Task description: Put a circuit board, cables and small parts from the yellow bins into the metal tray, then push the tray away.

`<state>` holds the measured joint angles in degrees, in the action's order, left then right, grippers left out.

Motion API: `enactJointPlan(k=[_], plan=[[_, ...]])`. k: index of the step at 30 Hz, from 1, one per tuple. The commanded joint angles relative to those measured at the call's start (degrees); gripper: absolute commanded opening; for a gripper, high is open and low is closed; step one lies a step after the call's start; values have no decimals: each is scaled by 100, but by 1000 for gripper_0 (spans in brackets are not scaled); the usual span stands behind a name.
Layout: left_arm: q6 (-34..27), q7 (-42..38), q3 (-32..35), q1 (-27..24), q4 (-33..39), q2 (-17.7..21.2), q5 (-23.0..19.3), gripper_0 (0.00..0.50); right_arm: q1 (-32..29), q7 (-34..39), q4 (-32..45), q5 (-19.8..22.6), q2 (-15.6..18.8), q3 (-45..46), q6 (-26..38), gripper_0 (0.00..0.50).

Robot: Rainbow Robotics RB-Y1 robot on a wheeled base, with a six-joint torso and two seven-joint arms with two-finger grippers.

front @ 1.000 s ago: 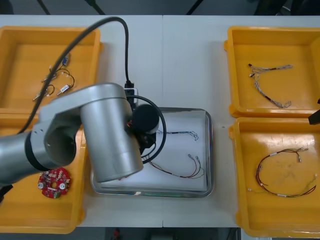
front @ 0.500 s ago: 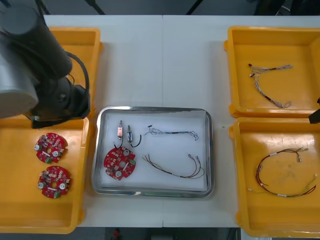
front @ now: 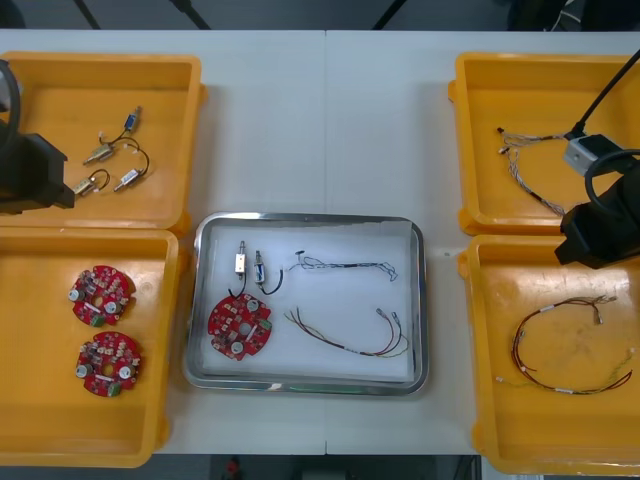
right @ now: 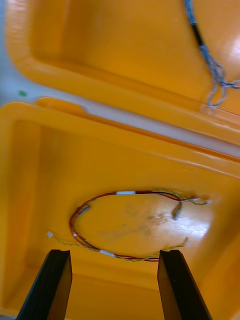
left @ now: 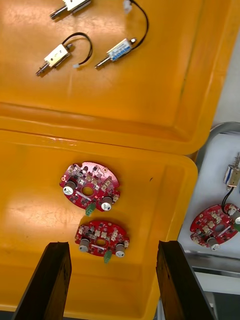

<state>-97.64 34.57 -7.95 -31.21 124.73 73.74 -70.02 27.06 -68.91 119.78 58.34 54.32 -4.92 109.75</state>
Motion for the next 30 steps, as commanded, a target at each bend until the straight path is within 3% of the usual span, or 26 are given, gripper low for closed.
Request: enactJointPlan(k=[1, 8, 16, 25, 30], plan=[[394, 752, 839, 976, -141, 396, -169, 500, 484, -35, 212, 415, -158, -378, -67, 500], [1221, 1174, 1068, 1873, -396, 554, 147, 500, 1029, -211, 590, 661, -325, -1274, -269, 500], [1537, 1965, 1068, 2251, -862, 651, -11, 500, 1767, -440, 766, 555, -826, -2540, -480, 500], [1801, 2001, 1059, 2646, -809, 765, -46, 500, 2576, -774, 722, -209, -1696, -4175, -507, 500], [1932, 1992, 1059, 2883, -669, 774, 103, 500, 2620, -1565, 529, -587, -2065, -4746, -726, 500]])
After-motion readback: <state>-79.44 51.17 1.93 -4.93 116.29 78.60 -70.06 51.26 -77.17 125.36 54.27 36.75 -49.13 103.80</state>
